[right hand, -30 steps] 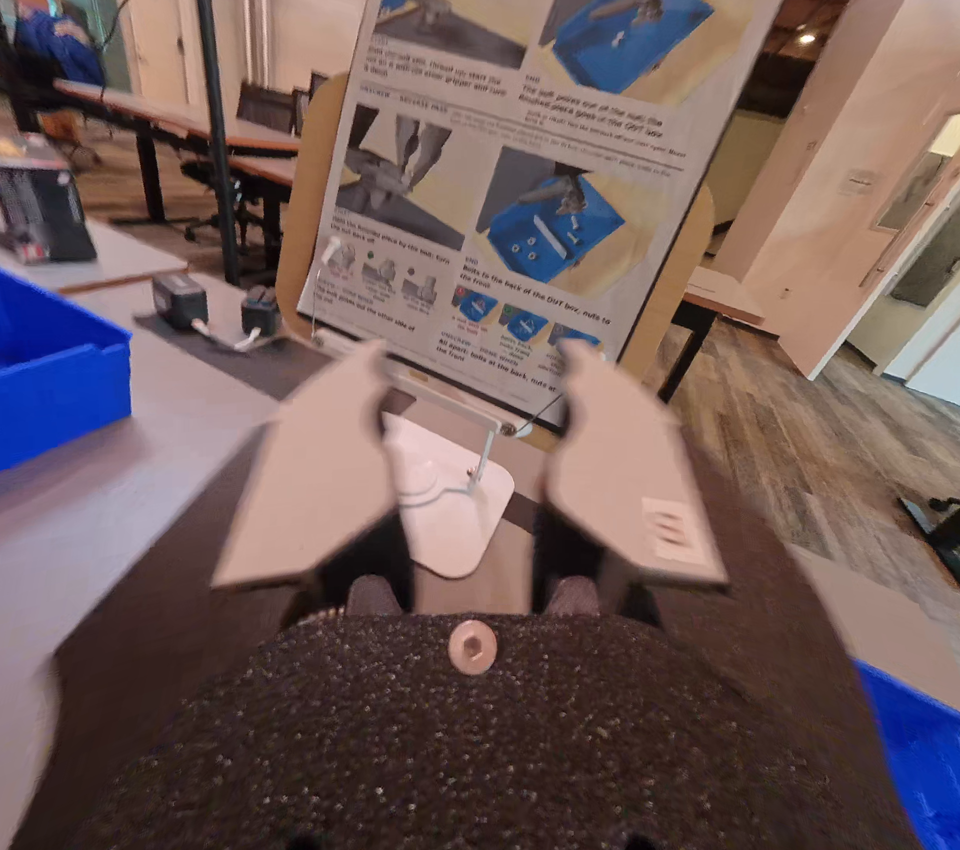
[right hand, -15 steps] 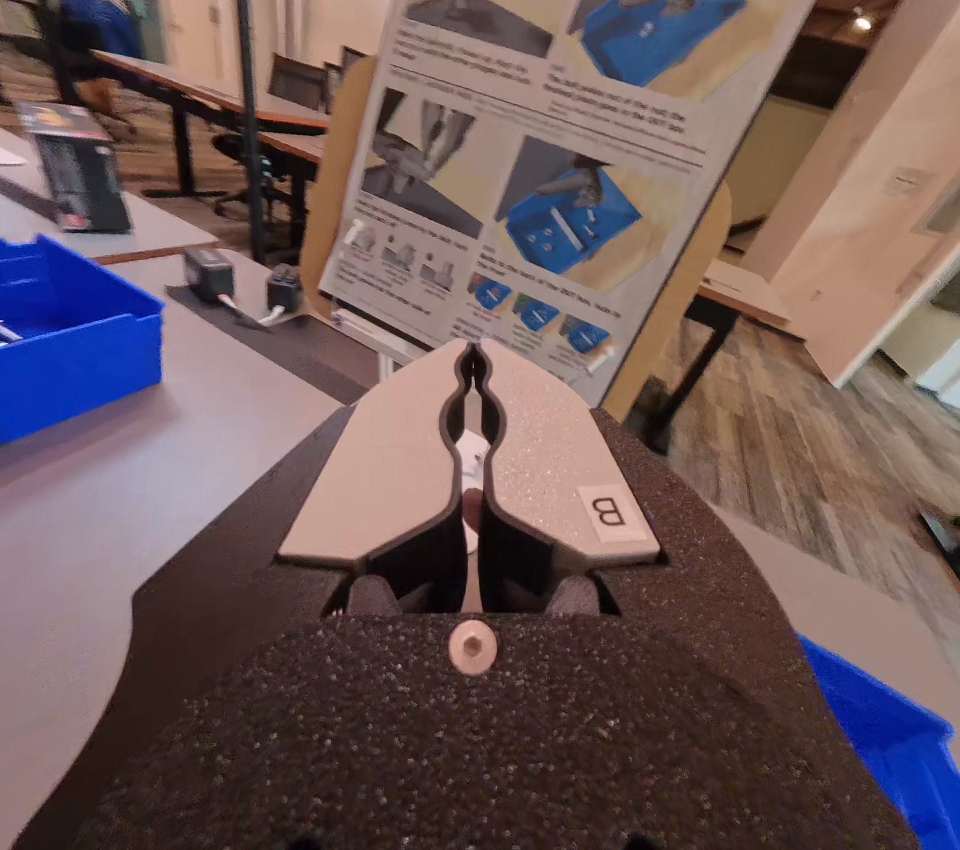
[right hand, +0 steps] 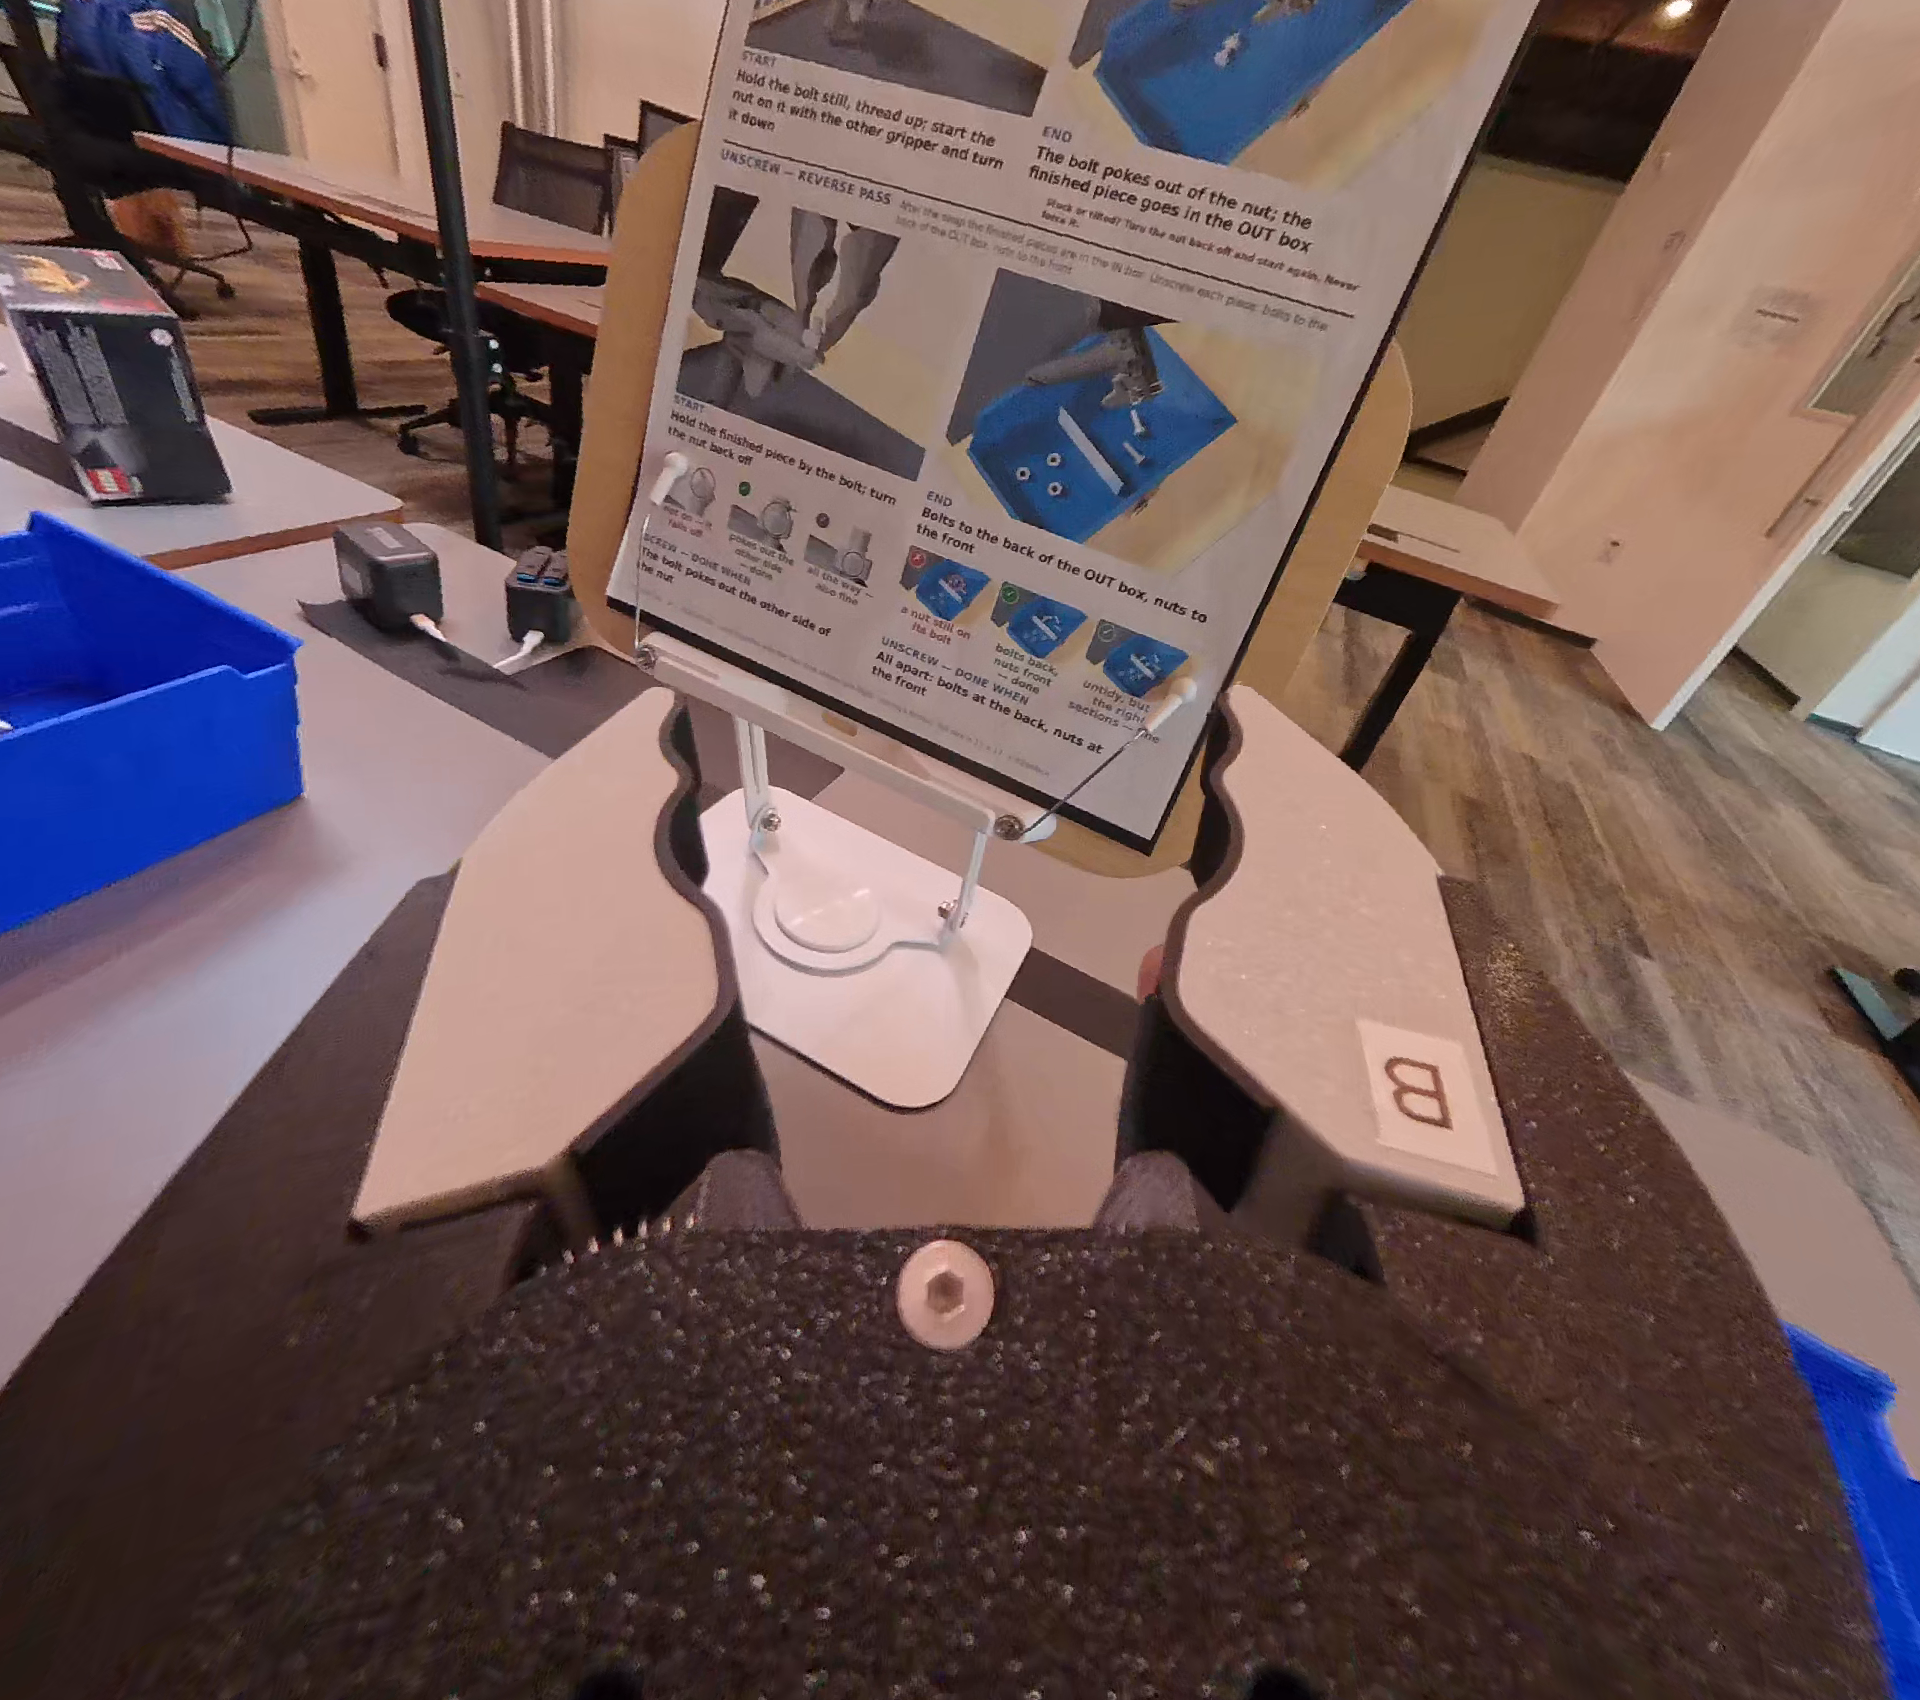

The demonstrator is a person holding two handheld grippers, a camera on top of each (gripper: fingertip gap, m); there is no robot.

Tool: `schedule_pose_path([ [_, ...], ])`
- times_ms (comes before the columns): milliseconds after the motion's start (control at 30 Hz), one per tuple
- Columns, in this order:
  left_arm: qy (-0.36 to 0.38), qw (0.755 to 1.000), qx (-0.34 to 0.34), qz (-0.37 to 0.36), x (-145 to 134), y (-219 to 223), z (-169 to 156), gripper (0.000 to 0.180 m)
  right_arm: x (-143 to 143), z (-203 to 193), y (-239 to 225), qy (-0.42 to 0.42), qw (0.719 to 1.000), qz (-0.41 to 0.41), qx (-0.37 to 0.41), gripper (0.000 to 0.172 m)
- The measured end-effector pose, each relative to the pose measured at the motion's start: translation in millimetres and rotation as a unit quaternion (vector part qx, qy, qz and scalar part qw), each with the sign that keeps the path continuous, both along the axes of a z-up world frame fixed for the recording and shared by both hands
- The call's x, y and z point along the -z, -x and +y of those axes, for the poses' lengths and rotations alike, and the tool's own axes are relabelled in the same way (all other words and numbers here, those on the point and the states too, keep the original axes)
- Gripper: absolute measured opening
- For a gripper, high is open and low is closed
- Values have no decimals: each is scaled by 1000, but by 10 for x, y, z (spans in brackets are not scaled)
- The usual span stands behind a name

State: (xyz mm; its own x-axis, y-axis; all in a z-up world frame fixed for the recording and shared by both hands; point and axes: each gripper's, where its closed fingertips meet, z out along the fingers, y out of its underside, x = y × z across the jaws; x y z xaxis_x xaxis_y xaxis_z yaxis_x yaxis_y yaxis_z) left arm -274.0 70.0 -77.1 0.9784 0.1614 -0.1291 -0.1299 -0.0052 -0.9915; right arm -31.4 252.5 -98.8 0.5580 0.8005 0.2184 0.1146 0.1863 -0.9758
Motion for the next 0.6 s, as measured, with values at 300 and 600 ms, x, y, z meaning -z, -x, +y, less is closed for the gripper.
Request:
schedule_pose_path([
  [300,112,992,16,55,-123,116,-680,0,-29,1,-104,19,1000,8,-12,92],
  [600,467,882,-7,-67,1538,813,-1545,15,-36,-27,-99,18,1000,8,-25,89],
])
